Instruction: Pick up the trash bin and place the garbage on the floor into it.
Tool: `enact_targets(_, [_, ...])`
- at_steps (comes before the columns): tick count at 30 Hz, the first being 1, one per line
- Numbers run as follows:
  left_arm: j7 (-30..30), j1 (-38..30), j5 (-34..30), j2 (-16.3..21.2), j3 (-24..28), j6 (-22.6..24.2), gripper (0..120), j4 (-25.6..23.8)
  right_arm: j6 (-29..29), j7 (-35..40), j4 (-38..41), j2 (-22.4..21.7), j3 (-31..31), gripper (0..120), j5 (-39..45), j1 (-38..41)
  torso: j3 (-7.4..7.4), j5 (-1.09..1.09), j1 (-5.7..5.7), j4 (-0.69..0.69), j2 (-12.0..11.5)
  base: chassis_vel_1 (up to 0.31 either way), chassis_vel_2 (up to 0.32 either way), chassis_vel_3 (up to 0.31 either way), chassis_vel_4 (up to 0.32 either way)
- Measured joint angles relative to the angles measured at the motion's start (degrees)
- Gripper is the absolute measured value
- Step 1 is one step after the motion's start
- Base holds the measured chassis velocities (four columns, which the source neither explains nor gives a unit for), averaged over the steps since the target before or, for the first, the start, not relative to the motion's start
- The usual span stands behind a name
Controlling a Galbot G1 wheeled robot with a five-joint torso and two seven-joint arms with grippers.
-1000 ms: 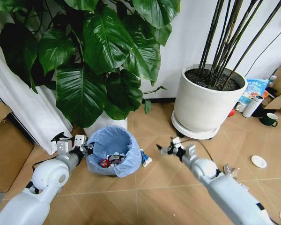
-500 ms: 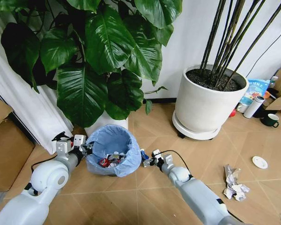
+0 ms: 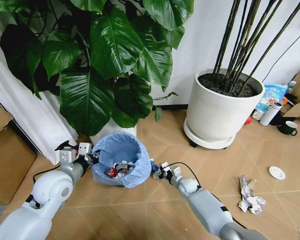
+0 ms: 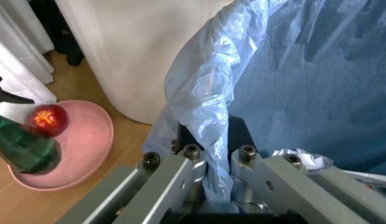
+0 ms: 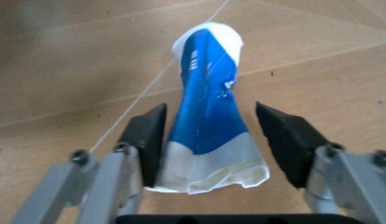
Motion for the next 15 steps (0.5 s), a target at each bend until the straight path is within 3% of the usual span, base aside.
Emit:
enact_targets(9, [0.1, -0.2, 0.1, -0.3, 0.2, 0.0, 0, 0.2, 0.5, -0.9, -2.0, 1.2, 1.5, 15, -0.7, 0.3, 0.00, 0.00, 0.00, 0.00, 0.0, 0.000, 0.000, 0.000, 0.000])
enact_targets(15, [0.2, 0.0, 0.1, 0.0, 0.0, 0.0, 0, 0.2, 0.7, -0.8, -2.1, 1.6, 2.4, 0, -0.9, 0.4, 0.00, 0.00, 0.00, 0.00, 0.0, 0.000, 0.000, 0.000, 0.000])
